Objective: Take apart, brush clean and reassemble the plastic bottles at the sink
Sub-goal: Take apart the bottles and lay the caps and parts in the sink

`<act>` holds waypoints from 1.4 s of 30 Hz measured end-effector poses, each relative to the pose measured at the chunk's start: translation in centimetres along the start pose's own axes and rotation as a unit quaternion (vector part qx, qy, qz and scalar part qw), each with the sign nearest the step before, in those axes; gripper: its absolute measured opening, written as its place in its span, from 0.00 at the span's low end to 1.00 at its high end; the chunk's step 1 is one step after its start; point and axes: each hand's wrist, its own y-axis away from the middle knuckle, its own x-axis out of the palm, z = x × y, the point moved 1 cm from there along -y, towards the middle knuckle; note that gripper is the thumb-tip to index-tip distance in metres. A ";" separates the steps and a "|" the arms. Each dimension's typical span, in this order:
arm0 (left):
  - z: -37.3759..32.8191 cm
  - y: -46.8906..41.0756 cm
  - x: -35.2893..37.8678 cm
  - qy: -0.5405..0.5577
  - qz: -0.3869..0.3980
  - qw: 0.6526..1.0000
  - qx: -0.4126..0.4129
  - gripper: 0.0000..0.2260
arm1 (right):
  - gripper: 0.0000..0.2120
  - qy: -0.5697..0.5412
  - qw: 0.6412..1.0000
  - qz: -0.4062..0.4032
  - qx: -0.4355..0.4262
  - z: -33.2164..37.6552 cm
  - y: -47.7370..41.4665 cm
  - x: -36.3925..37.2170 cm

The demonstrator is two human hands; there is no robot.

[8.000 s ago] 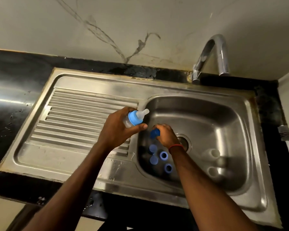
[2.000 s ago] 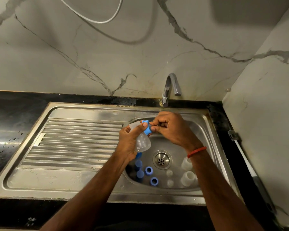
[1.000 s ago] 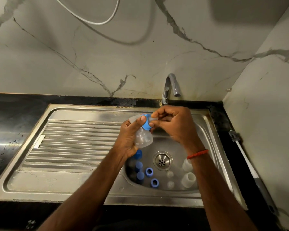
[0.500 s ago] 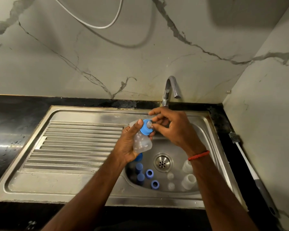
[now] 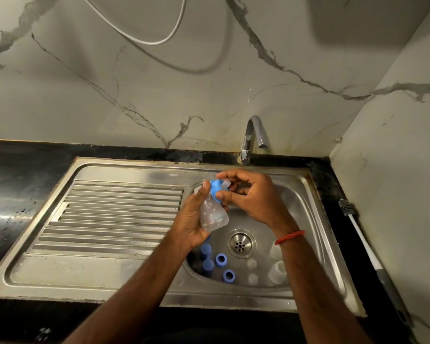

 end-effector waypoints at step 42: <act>0.6 -1.0 -0.3 -0.361 -0.196 0.894 0.179 0.07 | 0.17 -0.009 0.988 -0.145 0.060 -4.6 0.9 -1.3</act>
